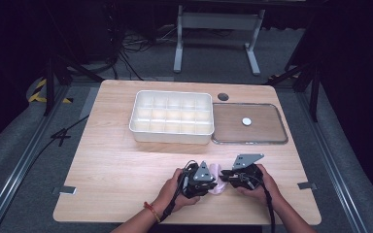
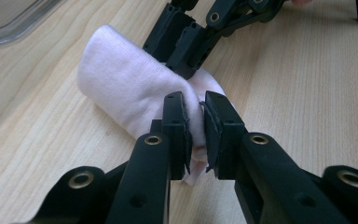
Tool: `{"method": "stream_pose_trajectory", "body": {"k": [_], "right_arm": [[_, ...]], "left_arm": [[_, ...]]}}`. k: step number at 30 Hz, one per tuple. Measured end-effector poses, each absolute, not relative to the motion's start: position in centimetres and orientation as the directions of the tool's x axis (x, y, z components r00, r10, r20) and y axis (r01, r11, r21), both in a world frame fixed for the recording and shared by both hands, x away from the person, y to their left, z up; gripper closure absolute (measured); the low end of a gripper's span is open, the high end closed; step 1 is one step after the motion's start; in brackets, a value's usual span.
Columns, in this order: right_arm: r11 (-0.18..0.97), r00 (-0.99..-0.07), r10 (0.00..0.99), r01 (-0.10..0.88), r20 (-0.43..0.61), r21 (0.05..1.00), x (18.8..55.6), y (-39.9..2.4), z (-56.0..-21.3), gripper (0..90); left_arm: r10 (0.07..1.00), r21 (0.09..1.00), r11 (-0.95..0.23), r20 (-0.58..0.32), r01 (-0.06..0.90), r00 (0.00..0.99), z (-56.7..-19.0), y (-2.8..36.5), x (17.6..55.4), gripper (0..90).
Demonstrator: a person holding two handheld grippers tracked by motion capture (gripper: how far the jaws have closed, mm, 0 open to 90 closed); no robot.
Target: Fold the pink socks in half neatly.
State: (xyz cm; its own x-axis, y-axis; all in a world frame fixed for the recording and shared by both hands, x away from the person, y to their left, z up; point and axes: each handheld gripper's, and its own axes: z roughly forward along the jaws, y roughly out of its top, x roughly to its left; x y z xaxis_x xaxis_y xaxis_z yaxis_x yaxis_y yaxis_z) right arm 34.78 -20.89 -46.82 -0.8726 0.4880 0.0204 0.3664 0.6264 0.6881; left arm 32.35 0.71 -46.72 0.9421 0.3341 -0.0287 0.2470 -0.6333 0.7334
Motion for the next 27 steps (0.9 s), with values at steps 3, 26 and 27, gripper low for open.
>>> {"method": "stream_pose_trajectory", "body": {"k": [3, 26, 27], "right_arm": [[0.63, -0.874, 0.487, 0.359, 0.011, 0.689, 34.7, -20.8, -46.8, 77.0], [0.552, -0.84, 0.542, 0.338, -0.019, 0.762, 35.3, -19.5, -45.4, 67.9], [0.556, -0.839, 0.544, 0.347, -0.015, 0.755, 35.4, -19.5, -45.6, 67.9]], "left_arm": [[0.332, 0.728, -0.642, -0.016, 0.239, 0.943, -46.9, 0.3, 32.2, 78.8], [0.338, 0.73, -0.639, -0.017, 0.243, 0.941, -47.1, 0.3, 32.2, 80.0], [0.338, 0.731, -0.637, -0.018, 0.243, 0.941, -47.1, 0.3, 32.2, 80.0]]}}
